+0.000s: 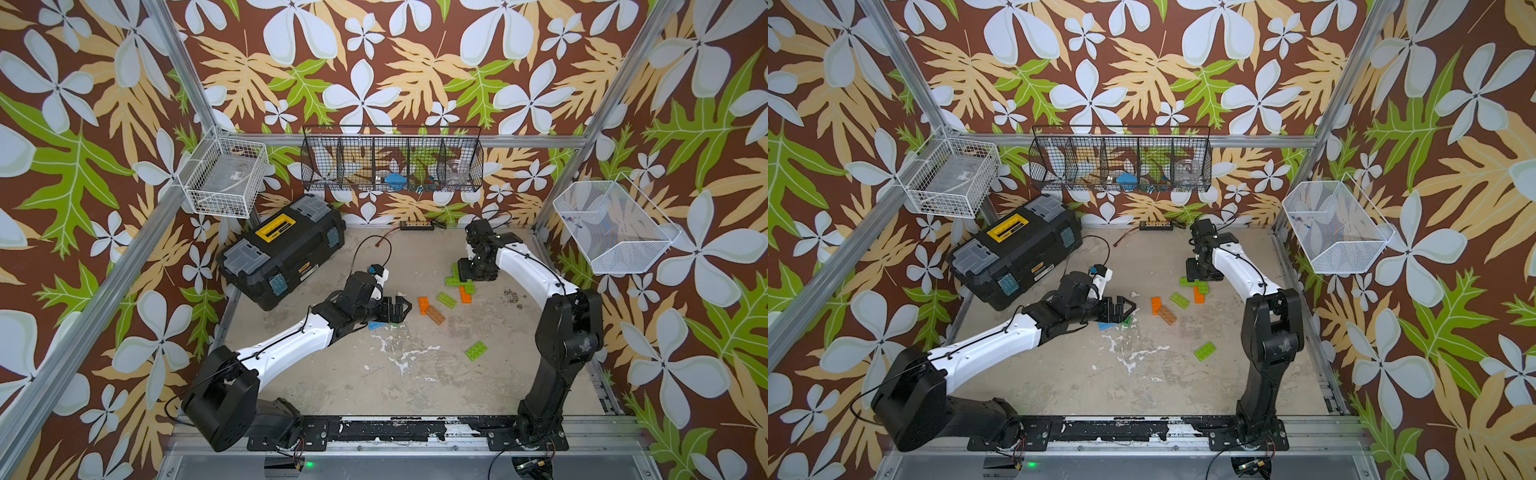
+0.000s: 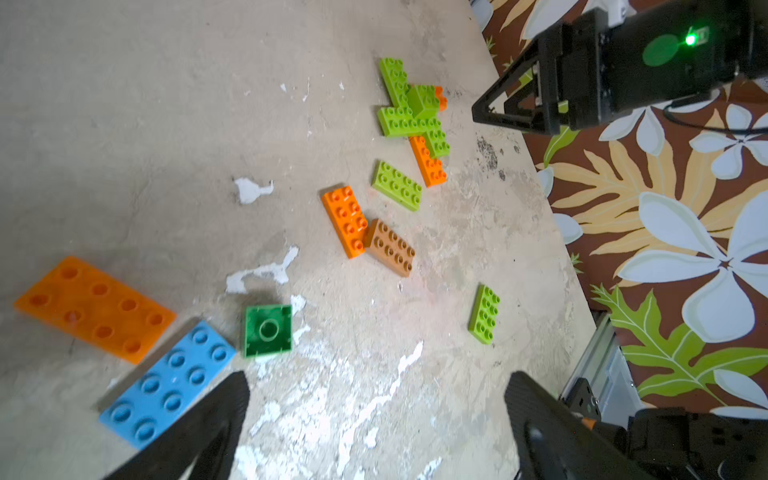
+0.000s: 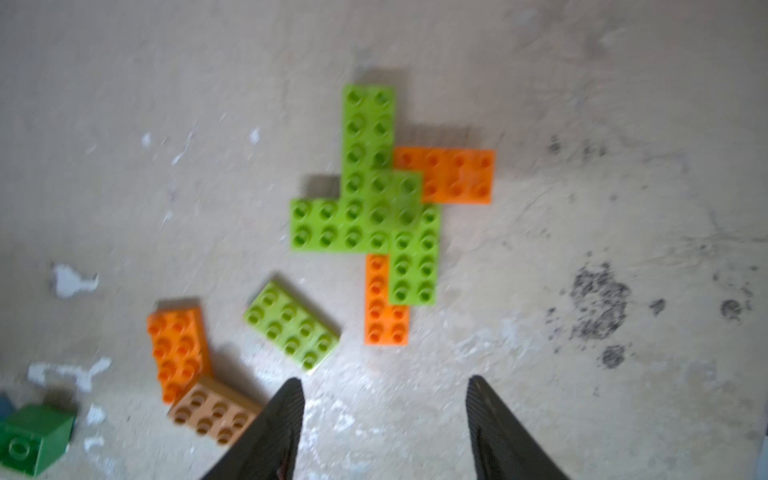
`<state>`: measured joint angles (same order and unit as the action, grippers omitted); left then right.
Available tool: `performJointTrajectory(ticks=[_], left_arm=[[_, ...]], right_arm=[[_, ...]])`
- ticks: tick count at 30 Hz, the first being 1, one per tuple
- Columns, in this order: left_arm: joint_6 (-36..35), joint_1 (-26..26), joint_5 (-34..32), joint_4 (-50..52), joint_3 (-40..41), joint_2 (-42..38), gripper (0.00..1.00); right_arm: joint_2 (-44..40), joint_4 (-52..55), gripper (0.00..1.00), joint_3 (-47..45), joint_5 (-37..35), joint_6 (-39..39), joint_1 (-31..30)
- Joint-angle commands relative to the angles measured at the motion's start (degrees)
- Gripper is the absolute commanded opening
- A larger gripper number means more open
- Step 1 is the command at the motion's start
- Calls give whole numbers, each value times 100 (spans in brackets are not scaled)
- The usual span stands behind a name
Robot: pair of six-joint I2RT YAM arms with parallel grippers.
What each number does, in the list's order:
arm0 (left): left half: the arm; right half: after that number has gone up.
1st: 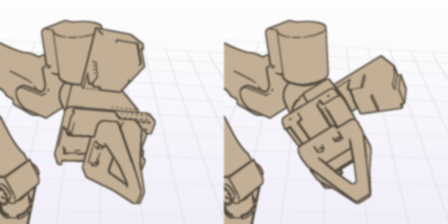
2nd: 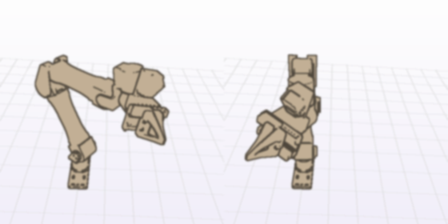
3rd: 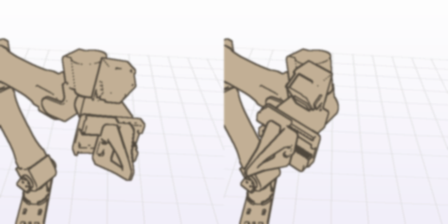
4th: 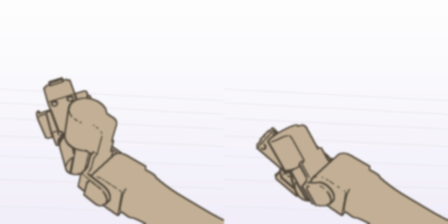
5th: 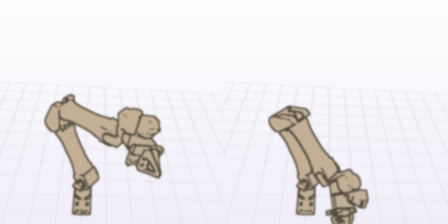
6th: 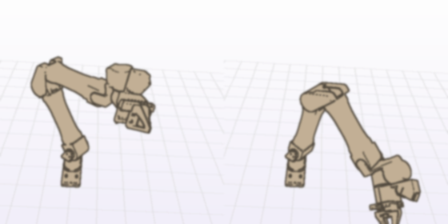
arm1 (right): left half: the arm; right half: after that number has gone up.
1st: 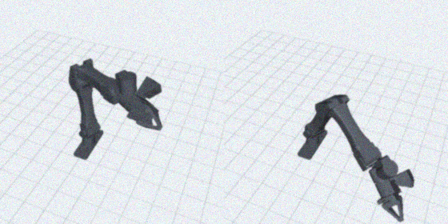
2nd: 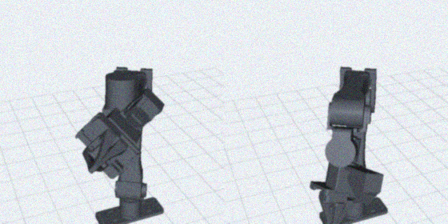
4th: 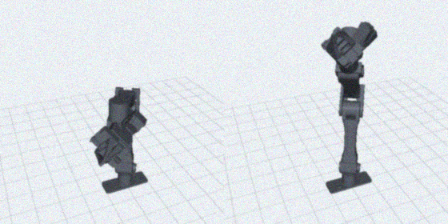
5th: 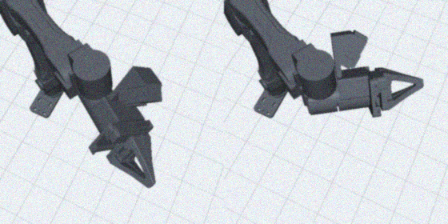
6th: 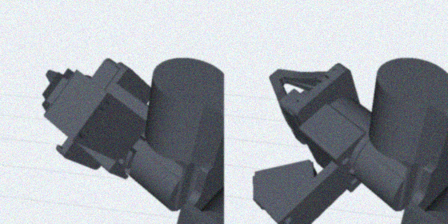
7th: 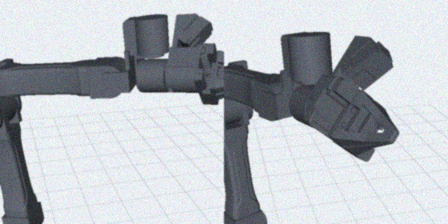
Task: Assemble a small pinwheel with lego
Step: Place the lego brick at the center of the board, then move the lego brick at the center of the board.
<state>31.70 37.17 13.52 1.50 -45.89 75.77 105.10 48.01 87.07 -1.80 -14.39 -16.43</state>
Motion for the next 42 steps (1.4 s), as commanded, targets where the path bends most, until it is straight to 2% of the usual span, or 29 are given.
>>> performJointTrajectory(ticks=[1,2,4,5,7,9,13,21,28,36,42], left_arm=[[314,14,-16,-393,598,-464,96],[413,31,-2,-494,829,-634,95],[535,80,-39,-595,1173,-873,95],[585,117,-71,-624,1310,-966,95],[625,226,-136,-630,1493,-1062,95],[669,325,-156,-624,1616,-1089,95],[750,420,-113,-694,1774,-1067,95],[763,423,-121,-722,1715,-1020,95],[785,423,-34,-820,1776,-968,94],[767,423,2,-840,1792,-947,94],[794,423,16,-879,1828,-956,94]], right_arm=[[-322,-715,66,-614,240,192,-434],[-393,-859,68,-798,324,253,-577],[-420,-1070,84,-1031,448,380,-742],[-377,-1132,88,-1108,529,462,-803],[-255,-1181,93,-1206,689,560,-860],[-121,-1238,93,-1282,852,625,-916],[76,-1339,87,-1380,1149,769,-1101],[344,-1268,66,-1350,929,781,-1271],[436,-1233,55,-1346,750,741,-1267],[364,-1204,55,-1362,686,586,-1268],[390,-1127,59,-1403,661,276,-1233]])
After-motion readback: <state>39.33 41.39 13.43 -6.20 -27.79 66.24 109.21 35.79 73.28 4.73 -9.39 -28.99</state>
